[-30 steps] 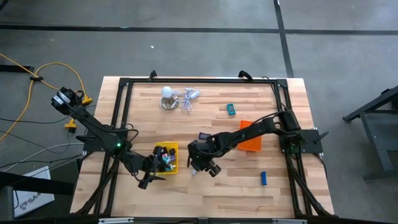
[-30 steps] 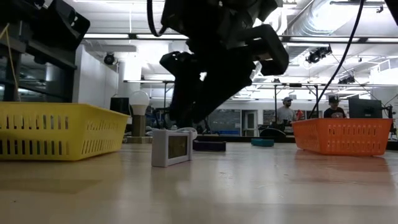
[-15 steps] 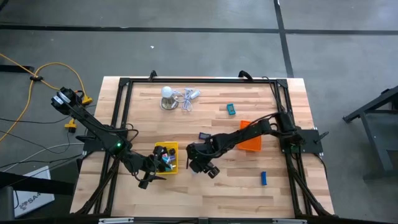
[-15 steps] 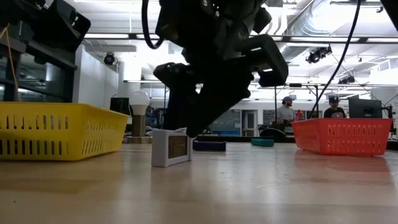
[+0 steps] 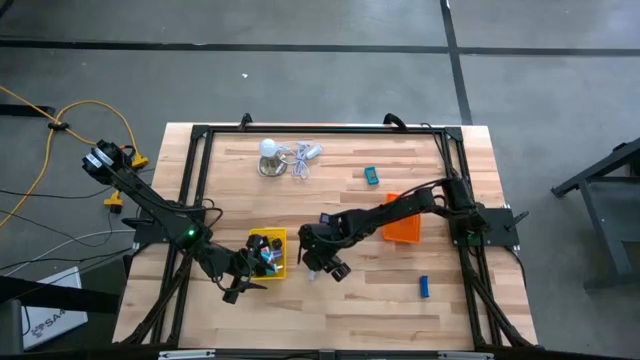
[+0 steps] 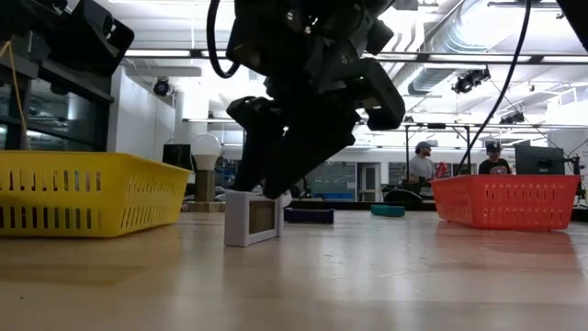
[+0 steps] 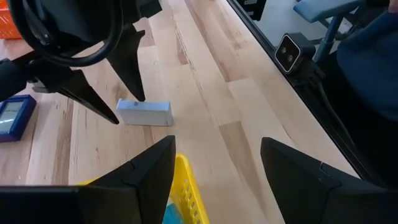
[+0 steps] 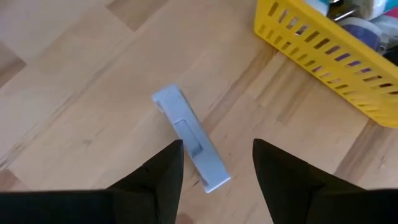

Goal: Pick & Place Office items
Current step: Put the white digital clock into the orange bin

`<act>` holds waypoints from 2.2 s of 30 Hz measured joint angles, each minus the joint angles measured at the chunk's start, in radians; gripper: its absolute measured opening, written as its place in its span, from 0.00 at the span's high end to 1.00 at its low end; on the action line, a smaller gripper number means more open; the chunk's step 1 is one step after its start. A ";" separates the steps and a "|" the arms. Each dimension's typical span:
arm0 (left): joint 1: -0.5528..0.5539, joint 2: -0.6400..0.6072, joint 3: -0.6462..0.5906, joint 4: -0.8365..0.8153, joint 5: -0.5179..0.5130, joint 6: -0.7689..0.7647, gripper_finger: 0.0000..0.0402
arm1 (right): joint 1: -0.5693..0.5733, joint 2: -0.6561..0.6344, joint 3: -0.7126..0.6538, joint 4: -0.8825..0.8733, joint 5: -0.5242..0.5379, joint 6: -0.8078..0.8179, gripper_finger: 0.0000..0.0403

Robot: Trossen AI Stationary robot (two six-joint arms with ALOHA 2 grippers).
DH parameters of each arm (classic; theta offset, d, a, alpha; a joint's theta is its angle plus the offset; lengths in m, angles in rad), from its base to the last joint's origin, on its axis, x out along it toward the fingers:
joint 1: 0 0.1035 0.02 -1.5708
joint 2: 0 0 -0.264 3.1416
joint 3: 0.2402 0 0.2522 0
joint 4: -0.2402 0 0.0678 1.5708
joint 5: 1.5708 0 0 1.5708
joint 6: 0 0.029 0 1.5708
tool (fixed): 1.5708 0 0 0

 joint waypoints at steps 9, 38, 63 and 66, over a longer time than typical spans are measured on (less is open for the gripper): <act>0.000 0.000 0.000 0.000 0.000 0.000 0.43 | 0.001 0.000 0.000 -0.007 -0.022 0.010 0.56; 0.000 0.000 0.000 0.000 -0.001 0.000 0.43 | 0.001 0.038 -0.008 0.015 -0.017 0.007 0.76; 0.000 0.000 0.000 0.000 -0.001 0.000 0.43 | 0.001 0.038 -0.008 0.014 -0.019 0.007 0.84; 0.000 0.000 0.000 0.000 -0.001 0.000 0.43 | -0.001 0.024 -0.008 -0.007 -0.020 0.008 0.85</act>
